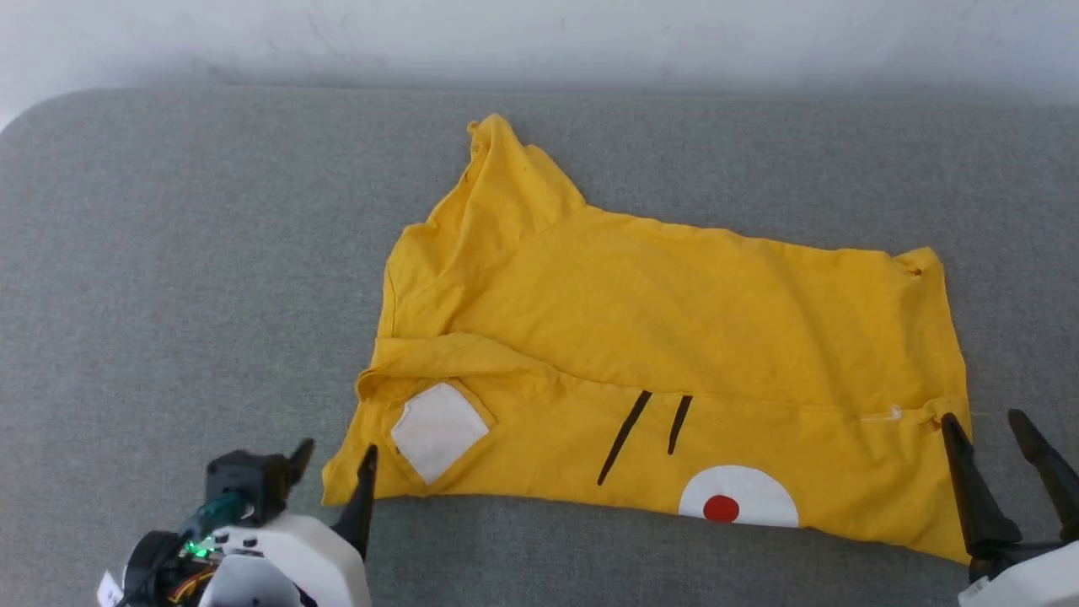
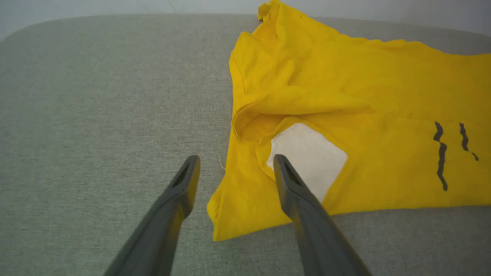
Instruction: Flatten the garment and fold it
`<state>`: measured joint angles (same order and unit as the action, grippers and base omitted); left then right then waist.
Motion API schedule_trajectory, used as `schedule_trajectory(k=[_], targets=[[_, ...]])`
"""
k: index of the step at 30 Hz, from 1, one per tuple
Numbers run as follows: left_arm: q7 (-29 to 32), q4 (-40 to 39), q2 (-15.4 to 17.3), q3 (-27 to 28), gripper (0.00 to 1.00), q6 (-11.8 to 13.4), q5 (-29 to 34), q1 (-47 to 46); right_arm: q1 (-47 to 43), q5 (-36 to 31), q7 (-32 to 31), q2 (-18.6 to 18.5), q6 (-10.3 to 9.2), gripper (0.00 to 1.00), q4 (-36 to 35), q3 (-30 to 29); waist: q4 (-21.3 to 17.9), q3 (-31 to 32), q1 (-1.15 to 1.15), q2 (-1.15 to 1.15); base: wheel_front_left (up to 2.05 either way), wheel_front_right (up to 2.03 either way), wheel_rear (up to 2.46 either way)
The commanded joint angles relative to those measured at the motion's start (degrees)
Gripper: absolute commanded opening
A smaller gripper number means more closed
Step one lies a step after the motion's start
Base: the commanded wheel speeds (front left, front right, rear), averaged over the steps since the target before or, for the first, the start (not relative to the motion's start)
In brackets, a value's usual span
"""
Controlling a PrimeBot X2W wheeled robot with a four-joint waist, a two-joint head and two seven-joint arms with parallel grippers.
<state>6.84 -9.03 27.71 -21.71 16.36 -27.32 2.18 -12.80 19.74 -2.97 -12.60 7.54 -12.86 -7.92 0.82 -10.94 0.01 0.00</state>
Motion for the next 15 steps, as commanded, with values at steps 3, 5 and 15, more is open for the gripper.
schedule_trajectory(k=[3, 5, 15], targets=[[5.97, 1.72, 0.37, -0.78, 1.0, -1.8, -3.56, -1.99, 1.2, 0.38, -0.1, -0.28, -0.05, 1.0, 0.62, 0.63, -0.43, -1.48, -0.01, 0.0, 0.0, 0.0, 0.0], [8.35, 2.78, 0.56, -0.91, 1.0, -2.16, -4.85, -2.44, 1.38, 0.49, -0.23, -0.48, -0.05, 1.0, 0.92, 0.92, -0.72, -2.02, -0.01, 0.0, 0.0, 0.0, 0.0], [14.65, 9.12, -1.43, -2.17, 0.0, -5.51, -11.39, -3.71, 2.49, 1.35, -1.08, -2.46, -0.05, 1.0, 1.41, 2.13, -1.91, -2.78, -0.01, 0.0, 0.0, 0.0, 0.0]])
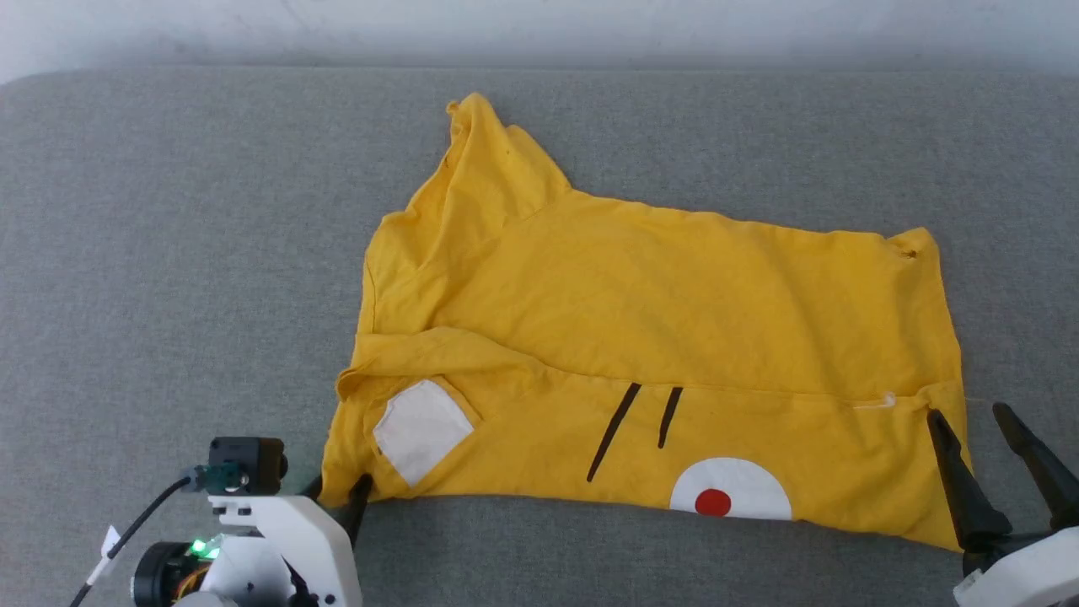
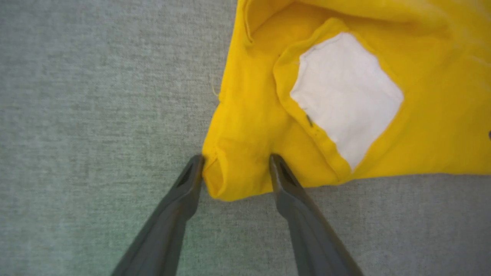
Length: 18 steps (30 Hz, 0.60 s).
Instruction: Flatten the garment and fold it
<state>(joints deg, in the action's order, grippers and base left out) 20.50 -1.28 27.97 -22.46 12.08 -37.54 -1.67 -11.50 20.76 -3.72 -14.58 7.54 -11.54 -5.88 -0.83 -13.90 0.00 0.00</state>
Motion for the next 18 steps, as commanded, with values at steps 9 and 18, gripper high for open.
schedule_trajectory(k=[9, 18], targets=[[-5.78, -1.28, -3.56, 2.29, 0.0, 0.46, -2.55, 2.5, 1.85, 2.28, -8.25, -4.51, -0.05, 1.0, -0.2, -3.74, -1.33, 0.14, 0.0, 0.0, 0.0, 0.0, 0.0], [-7.04, -5.14, -3.26, 2.67, 0.0, 2.27, -1.38, 3.66, -0.89, 4.81, -19.83, -2.64, -0.05, 1.0, 4.05, -6.03, 0.0, -2.18, 0.0, 0.0, 0.0, 0.0, 0.0]])
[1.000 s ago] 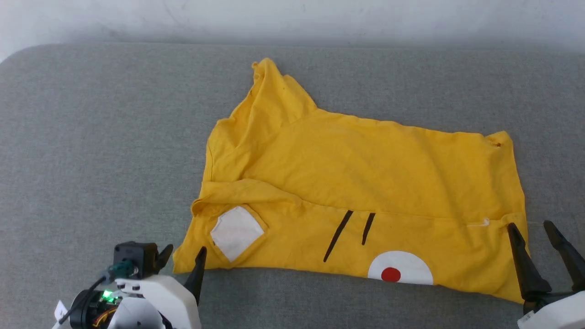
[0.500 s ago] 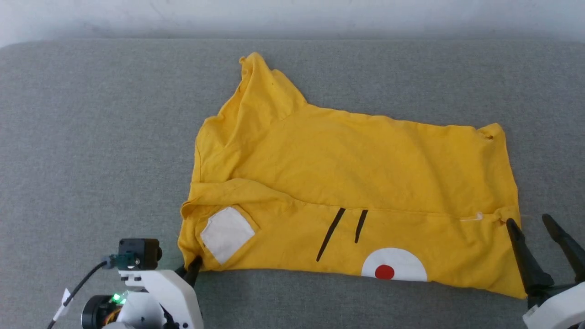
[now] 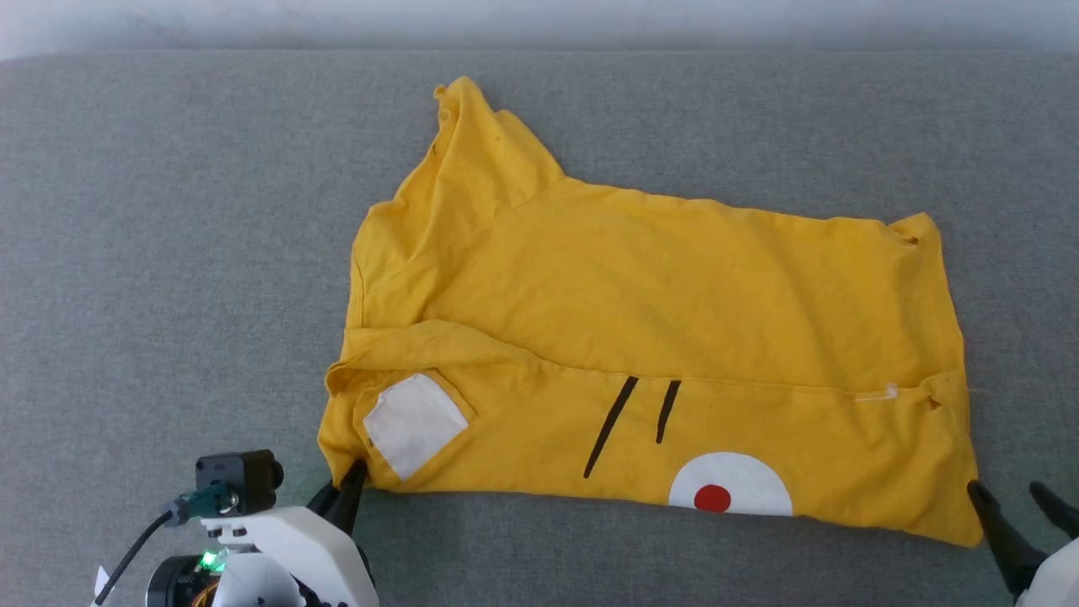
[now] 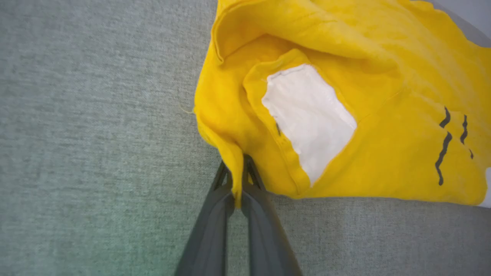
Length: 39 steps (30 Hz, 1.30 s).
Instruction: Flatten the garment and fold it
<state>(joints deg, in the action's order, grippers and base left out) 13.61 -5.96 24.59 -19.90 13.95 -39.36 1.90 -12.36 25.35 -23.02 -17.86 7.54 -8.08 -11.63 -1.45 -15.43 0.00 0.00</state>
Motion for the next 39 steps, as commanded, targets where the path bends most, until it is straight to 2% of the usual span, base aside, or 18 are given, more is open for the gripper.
schedule_trajectory(k=[1, 9, 10, 11, 12, 21, 30, 39], targets=[[-0.11, -0.74, 0.1, 0.07, 0.0, 0.53, 0.53, -0.02, 0.03, 0.27, -1.01, 1.04, -0.05, 1.0, 1.09, -0.21, 0.79, -0.84, 0.0, 0.0, 0.0, 0.0, 0.0], [0.11, -1.97, 0.17, 0.05, 0.0, 1.29, 0.99, -0.84, 0.66, 1.45, -5.34, 2.83, -0.05, 1.0, 5.56, 1.57, 1.46, -1.73, 0.0, 0.0, 0.0, 0.0, 0.0], [0.16, -2.08, 0.16, 0.04, 0.0, 1.37, 1.04, -1.05, 0.79, 1.75, -6.12, 3.11, -0.05, 0.93, 6.17, 1.95, 1.54, -1.81, 0.0, 0.0, 0.0, 0.0, 0.0], [0.14, -2.23, 0.09, 0.08, 0.0, 1.46, 1.03, -1.26, 1.03, 2.23, -6.57, 3.56, -0.05, 0.15, 6.6, 2.02, 1.58, -1.88, 0.0, 0.0, 0.0, 0.0, 0.0], [0.11, -2.36, 0.0, 0.12, 0.0, 1.52, 1.0, -1.43, 1.21, 2.52, -7.11, 3.7, -0.05, 0.0, 6.9, 2.35, 1.62, -1.93, 0.0, 0.0, 0.0, 0.0, 0.0], [-1.86, -4.78, -0.62, 1.83, 0.0, 2.55, 0.28, -0.94, 3.11, 3.82, -6.09, 2.01, -0.05, 0.0, 3.46, 0.73, 1.24, -1.14, 0.0, 0.0, 0.0, 0.0, 0.0], [-1.5, -12.35, 0.58, 4.81, 0.0, 5.0, -1.75, 4.59, 2.98, 3.92, -9.71, 1.53, -0.05, 0.0, -5.04, -3.53, 1.74, 2.72, 0.0, 0.0, 0.0, 0.0, 0.0], [0.48, -18.15, 1.68, 6.43, 0.0, 7.57, -4.73, 14.82, -2.56, 4.06, -14.78, 4.36, -0.05, 0.0, -9.23, -7.21, 3.22, 3.78, 0.0, 0.0, 0.0, 0.0, 0.0]])
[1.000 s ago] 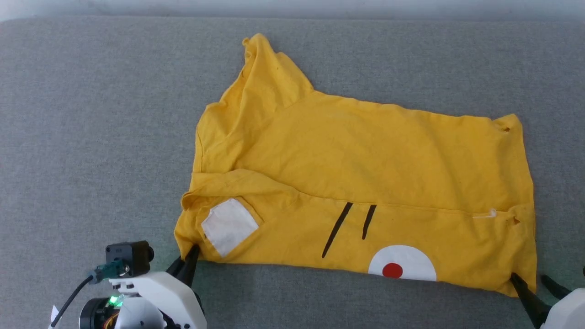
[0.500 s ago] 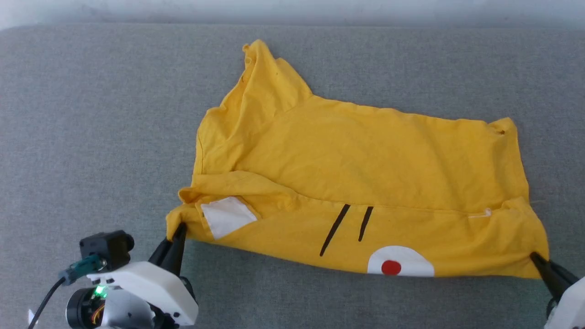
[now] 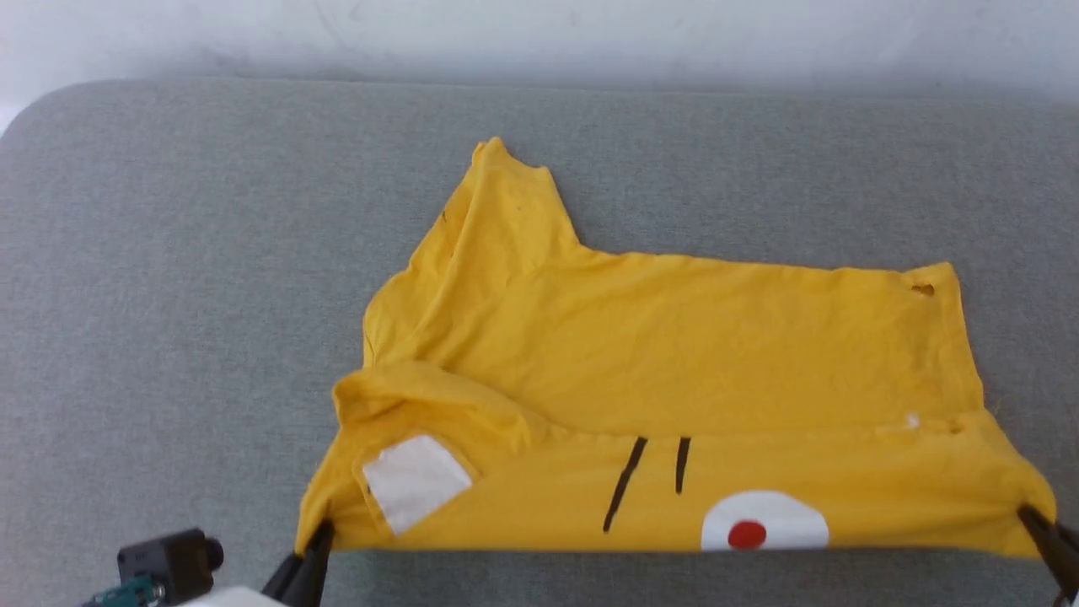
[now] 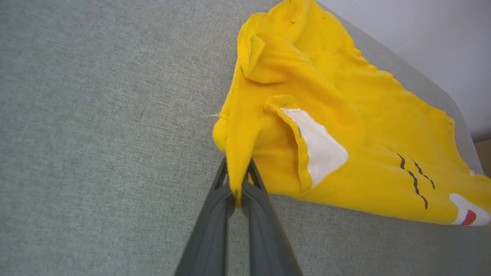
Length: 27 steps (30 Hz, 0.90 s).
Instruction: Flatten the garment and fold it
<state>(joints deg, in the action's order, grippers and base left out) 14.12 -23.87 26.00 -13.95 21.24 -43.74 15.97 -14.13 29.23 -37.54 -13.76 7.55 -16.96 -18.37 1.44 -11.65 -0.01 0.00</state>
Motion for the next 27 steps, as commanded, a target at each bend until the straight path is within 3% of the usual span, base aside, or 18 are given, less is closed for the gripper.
schedule_trajectory(k=[1, 8, 15, 16, 17, 18, 19, 20, 27], targets=[[-0.03, -0.36, 0.15, 0.52, 0.0, 0.19, -0.88, 1.7, -1.76, 0.08, -1.12, 0.69, -0.06, 0.0, -0.4, -1.06, 0.52, -0.08, 0.01, 0.0, 0.0, 0.0, 0.0], [0.74, 2.3, -1.53, -0.4, 0.0, -0.99, -4.49, 4.8, -6.11, -2.48, -5.16, 2.6, -0.06, 0.0, 0.17, -3.39, 1.22, 0.03, 0.01, 0.0, 0.0, 0.0, 0.0], [-0.31, 7.66, -2.68, -0.23, 0.0, -3.36, -6.41, 3.5, -6.01, -3.33, -4.42, 3.53, -0.06, 0.0, 3.11, -0.97, 0.74, 1.04, 0.01, 0.0, 0.0, 0.0, 0.0], [-0.65, 8.56, -2.75, -0.2, 0.04, -3.61, -6.29, 3.05, -5.77, -3.32, -3.93, 3.59, -0.06, 0.0, 3.74, -0.52, 0.61, 1.19, 0.01, 0.0, 0.0, 0.0, 0.0], [-1.13, 9.45, -2.88, -0.14, 0.35, -3.85, -6.13, 2.5, -5.44, -3.34, -3.16, 3.55, -0.06, 0.0, 4.36, -0.09, 0.5, 1.29, 0.01, 0.0, 0.0, 0.0, 0.0], [-1.54, 10.33, -3.18, -0.12, 0.48, -4.13, -6.18, 1.96, -5.07, -3.37, -2.33, 3.57, -0.06, 0.0, 5.07, 0.26, 0.38, 1.42, 0.01, 0.0, 0.0, 0.0, 0.0], [-1.79, 11.21, -3.45, -0.21, 0.74, -4.42, -6.23, 1.49, -4.72, -3.43, -1.57, 3.49, -0.06, 0.27, 5.84, 0.66, 0.24, 1.55, 0.01, 0.0, 0.0, 0.0, 0.0], [-2.02, 12.04, -3.66, -0.35, 1.0, -4.7, -6.23, 1.01, -4.35, -3.42, -0.75, 3.41, -0.06, 1.0, 6.49, 1.03, 0.12, 1.61, 0.01, 0.0, 0.0, 0.0, 0.0], [-4.66, 13.41, -3.82, 0.29, 1.0, -5.14, -5.1, -0.06, -2.17, -1.15, 3.75, 1.76, -0.06, 1.0, 6.85, 2.35, -0.73, 1.65, 0.01, 0.0, 0.0, 0.0, 0.0]])
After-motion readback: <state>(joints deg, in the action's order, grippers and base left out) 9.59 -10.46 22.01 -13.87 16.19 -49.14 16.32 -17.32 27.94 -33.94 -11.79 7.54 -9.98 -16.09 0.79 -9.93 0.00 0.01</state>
